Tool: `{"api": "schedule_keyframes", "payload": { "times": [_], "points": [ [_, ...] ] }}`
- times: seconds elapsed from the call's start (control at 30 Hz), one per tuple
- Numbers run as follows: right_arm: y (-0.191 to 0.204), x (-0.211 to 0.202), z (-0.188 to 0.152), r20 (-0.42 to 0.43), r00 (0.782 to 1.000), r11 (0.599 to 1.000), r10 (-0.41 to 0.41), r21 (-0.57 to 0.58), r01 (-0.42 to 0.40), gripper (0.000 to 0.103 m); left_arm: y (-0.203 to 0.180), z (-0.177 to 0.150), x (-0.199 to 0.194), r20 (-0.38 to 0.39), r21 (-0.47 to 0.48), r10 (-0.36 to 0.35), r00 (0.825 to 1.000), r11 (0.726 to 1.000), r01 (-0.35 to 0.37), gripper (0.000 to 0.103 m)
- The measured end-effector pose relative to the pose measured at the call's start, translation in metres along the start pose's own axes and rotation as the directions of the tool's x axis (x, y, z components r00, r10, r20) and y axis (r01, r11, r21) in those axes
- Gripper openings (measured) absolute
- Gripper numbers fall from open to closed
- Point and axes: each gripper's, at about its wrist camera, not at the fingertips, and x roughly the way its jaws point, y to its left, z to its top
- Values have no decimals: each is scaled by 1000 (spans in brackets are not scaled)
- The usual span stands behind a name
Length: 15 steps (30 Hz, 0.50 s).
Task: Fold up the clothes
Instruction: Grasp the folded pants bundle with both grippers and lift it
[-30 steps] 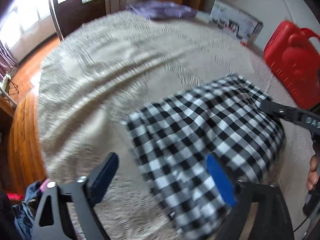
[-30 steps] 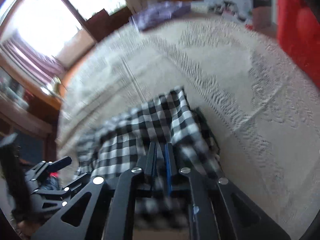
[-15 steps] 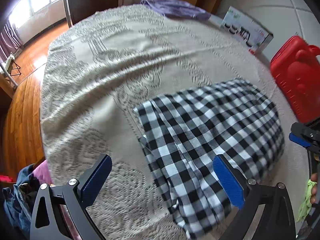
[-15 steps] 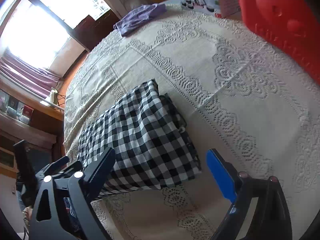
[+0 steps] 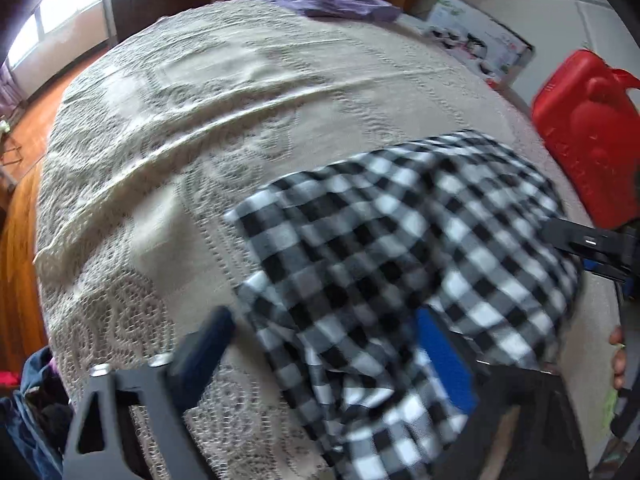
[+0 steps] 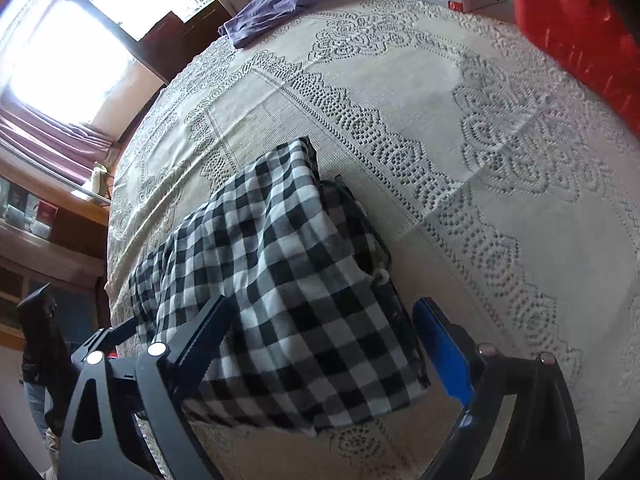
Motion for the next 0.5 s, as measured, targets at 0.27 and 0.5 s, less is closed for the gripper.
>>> {"api": "schedule_keyframes", "payload": {
  "times": [0.27, 0.5],
  "points": [
    [6, 10, -7, -28, 999, 1000, -14, -18, 13, 79, -5, 0, 0, 13, 3, -56, 998, 998, 56, 58],
    [6, 12, -8, -6, 1000, 1000, -13, -10, 13, 80, 0, 0, -1, 11, 18, -85, 996, 996, 85, 59]
  ]
}}
